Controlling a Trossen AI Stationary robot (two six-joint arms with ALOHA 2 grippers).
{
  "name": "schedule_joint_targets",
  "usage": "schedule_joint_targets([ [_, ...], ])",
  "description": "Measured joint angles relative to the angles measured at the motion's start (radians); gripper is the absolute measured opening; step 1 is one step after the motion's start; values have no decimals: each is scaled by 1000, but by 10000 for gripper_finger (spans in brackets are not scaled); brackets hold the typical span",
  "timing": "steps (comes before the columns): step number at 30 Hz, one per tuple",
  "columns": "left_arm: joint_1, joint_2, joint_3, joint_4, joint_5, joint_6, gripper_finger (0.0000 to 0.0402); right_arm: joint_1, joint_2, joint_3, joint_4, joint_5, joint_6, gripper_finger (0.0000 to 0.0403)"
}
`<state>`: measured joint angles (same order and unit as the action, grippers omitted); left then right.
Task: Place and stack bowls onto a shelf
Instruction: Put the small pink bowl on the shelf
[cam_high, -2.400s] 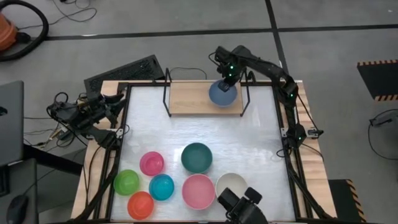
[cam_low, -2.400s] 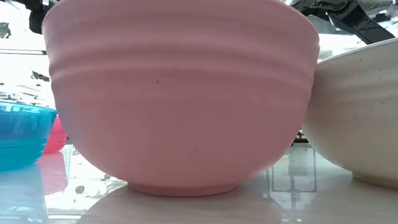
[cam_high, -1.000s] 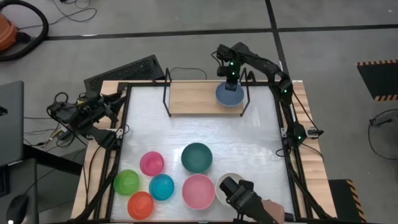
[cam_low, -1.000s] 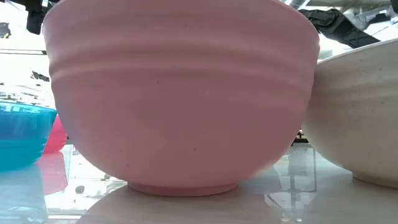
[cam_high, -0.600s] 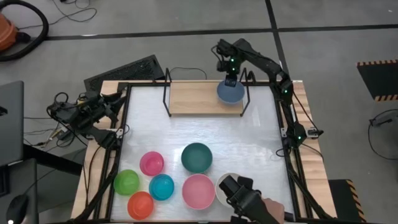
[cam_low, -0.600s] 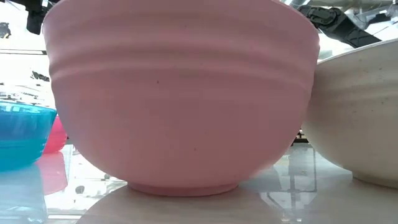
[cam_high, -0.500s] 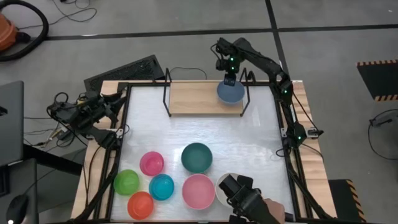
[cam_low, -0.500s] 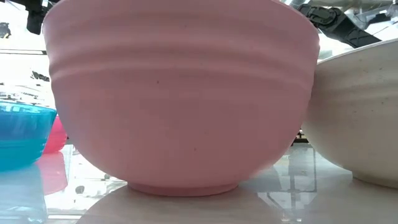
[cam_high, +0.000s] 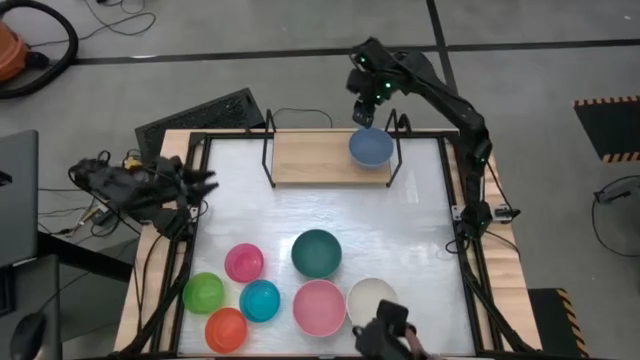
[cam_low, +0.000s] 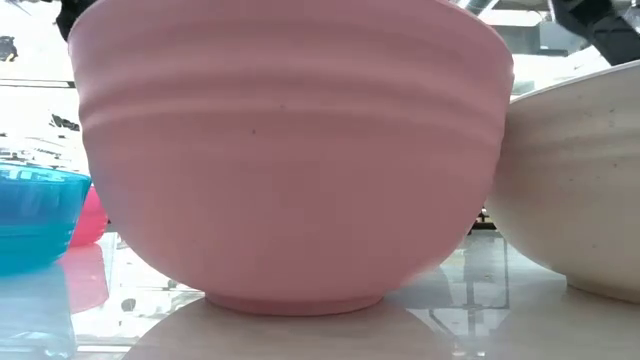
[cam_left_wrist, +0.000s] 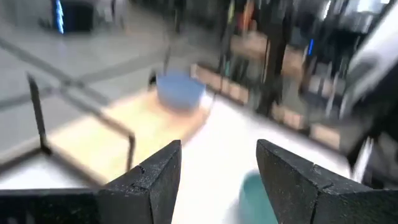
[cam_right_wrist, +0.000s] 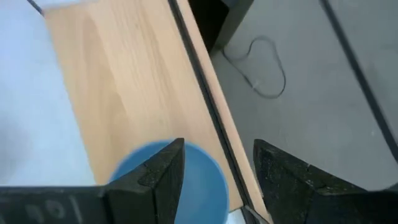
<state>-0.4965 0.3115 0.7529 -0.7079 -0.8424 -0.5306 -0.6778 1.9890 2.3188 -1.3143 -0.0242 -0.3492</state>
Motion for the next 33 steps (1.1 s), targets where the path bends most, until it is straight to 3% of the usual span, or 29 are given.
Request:
schedule_joint_targets([
  [7,27,261,104,-398,263,-352,195,102,-65,0,17,-3,61,219],
  [12,70,364,93,-569,398,-458,195,168,-67,-1,17,-3,64,219],
  [16,113,394,38,-540,469,-466,195,212,-50,-1,9,-3,64,219],
  [27,246,482,-185,-222,693,-396,195,280,-35,-1,-21,0,64,219],
  [33,262,528,-212,-174,728,-369,195,277,-35,-1,-22,0,63,219],
])
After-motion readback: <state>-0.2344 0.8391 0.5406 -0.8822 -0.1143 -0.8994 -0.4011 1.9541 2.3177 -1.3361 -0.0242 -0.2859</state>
